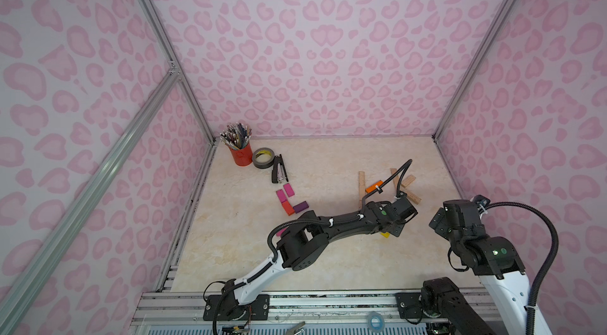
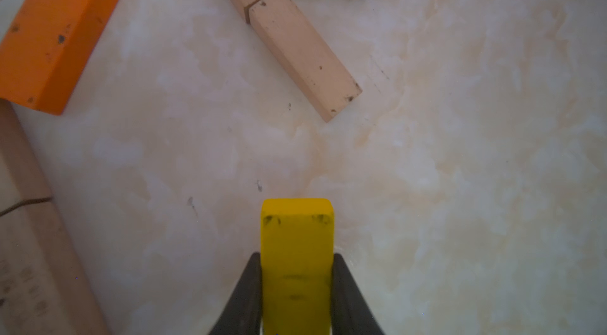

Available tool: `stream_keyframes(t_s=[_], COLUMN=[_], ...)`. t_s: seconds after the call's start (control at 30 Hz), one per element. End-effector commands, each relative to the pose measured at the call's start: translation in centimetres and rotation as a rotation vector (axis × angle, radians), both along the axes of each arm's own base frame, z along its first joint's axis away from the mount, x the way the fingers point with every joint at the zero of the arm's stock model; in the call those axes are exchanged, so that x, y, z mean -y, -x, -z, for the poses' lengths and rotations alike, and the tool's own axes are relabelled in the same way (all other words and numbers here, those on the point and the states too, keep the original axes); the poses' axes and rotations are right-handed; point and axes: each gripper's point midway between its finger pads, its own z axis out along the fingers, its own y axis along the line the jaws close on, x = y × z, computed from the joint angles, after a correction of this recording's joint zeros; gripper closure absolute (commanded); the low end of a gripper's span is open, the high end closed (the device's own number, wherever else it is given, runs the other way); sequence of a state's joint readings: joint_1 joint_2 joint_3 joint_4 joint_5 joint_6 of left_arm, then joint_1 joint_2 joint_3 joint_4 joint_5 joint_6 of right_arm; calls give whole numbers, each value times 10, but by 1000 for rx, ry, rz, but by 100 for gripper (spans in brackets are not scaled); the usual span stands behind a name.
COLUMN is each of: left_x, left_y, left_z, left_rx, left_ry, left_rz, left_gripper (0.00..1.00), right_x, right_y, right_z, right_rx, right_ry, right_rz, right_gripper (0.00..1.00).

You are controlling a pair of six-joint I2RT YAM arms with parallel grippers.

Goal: Assemble the letter k with building blocks
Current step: Place the building block at the center of the board.

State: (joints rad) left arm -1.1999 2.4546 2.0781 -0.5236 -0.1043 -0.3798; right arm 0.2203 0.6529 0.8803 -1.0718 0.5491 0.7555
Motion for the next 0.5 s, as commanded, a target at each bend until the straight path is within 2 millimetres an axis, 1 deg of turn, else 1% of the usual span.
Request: stream_keyframes(t_s=[0.0, 0.1, 0.13, 0.2, 0.3, 0.37, 0.47], left_x=[1, 2, 3, 4, 6, 8, 9], left_y=[3, 5, 5, 6, 4, 4, 1], left_z=[5, 7, 5, 2, -7, -17, -36], left_rx=[-10, -17, -18, -19, -14, -7, 5], left_ry=[-20, -22, -18, -8, 9, 26, 60], left_rz=[23, 36, 39, 44, 45, 47, 41], left_gripper=[81, 72, 68, 62, 61, 60, 60], right_x=[2, 2, 2, 2, 1, -1, -5], right_y=[5, 7, 7, 7, 7, 6, 5], right_z=[2, 1, 1, 0, -3, -6, -9], right_rx=[-15, -10, -9, -1, 8, 13, 18], right_ry=[3, 0, -3, -8, -13, -18, -27], right_rz=[12, 11, 11, 8, 1, -10, -34], right_gripper=[7, 7, 7, 7, 7, 7, 7])
